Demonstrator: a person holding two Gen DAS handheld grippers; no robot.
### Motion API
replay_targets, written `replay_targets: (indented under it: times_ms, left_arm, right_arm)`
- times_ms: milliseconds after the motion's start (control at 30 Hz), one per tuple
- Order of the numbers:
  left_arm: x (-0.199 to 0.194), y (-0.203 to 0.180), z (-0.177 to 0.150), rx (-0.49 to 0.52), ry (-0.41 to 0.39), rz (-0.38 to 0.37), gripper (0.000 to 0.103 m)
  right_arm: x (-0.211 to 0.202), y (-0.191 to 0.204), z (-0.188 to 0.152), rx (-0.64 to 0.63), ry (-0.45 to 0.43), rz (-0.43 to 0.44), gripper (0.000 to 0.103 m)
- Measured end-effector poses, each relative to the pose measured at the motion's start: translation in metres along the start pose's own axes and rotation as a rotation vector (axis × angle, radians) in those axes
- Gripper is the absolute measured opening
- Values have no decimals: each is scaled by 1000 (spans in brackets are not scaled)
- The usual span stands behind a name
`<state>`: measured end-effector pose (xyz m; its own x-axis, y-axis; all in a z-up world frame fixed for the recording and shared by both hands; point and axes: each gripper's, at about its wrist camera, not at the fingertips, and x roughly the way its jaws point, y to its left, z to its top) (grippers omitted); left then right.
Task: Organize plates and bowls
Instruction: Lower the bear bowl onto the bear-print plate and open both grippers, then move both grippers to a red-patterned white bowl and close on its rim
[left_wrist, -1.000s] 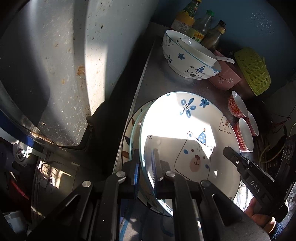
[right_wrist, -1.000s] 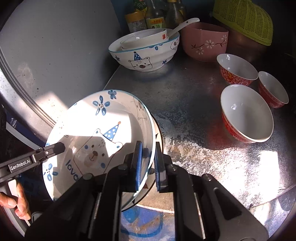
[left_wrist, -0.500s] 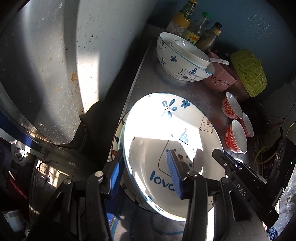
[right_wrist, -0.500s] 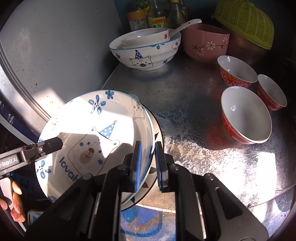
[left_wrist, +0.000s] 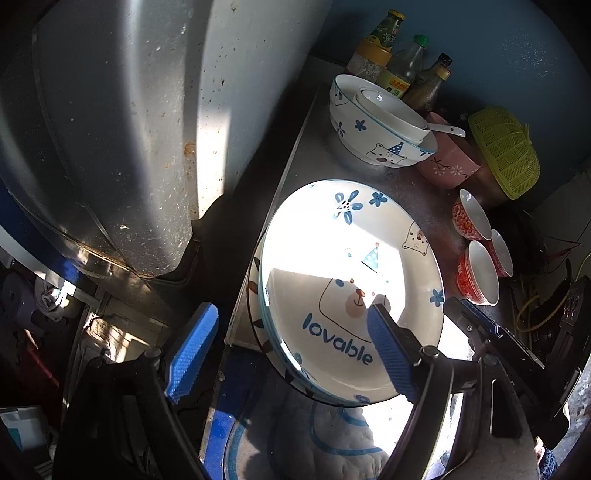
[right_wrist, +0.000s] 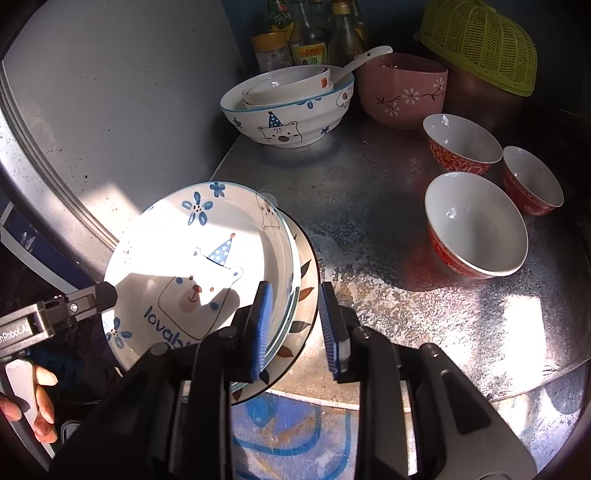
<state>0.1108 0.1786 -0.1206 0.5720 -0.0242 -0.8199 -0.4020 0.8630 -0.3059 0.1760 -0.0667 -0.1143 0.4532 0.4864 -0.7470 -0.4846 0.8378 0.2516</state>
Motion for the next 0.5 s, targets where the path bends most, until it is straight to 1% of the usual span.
replay_targets:
  times_ms: [33, 67, 100, 133, 167, 233, 300, 333, 500]
  left_arm:
    - [-2, -1, -1, -2, -4, -3, 96]
    - [-4, -2, -2, -1, -6, -6, 98]
    - [-6, -4, -2, 3, -8, -5, 101]
    - [-8, -6, -2, 10, -9, -4, 103]
    - [-10, -8, -3, 17, -10, -4, 103]
    - [-15, -12, -5, 30, -19, 2, 103]
    - [-20, -16, -6, 43, -26, 11, 103]
    - [-22, -18, -7, 49, -28, 11, 103]
    - [-32, -29, -10, 80, -37, 11, 103]
  right_arm:
    - [-4, -1, 0, 9, -9, 11, 63]
    - [-8, -1, 0, 18, -19, 19, 69]
    - [-12, -2, 0, 26, -29, 26, 79]
    - [-16, -2, 0, 32, -34, 34, 85]
    - [-19, -2, 0, 38, -36, 43, 87]
    - [-25, -3, 0, 50, -39, 55, 96]
    - [-33, -3, -1, 58, -46, 62, 101]
    - [-38, -3, -2, 62, -52, 66, 103]
    - [-60, -3, -8, 89, -71, 87, 103]
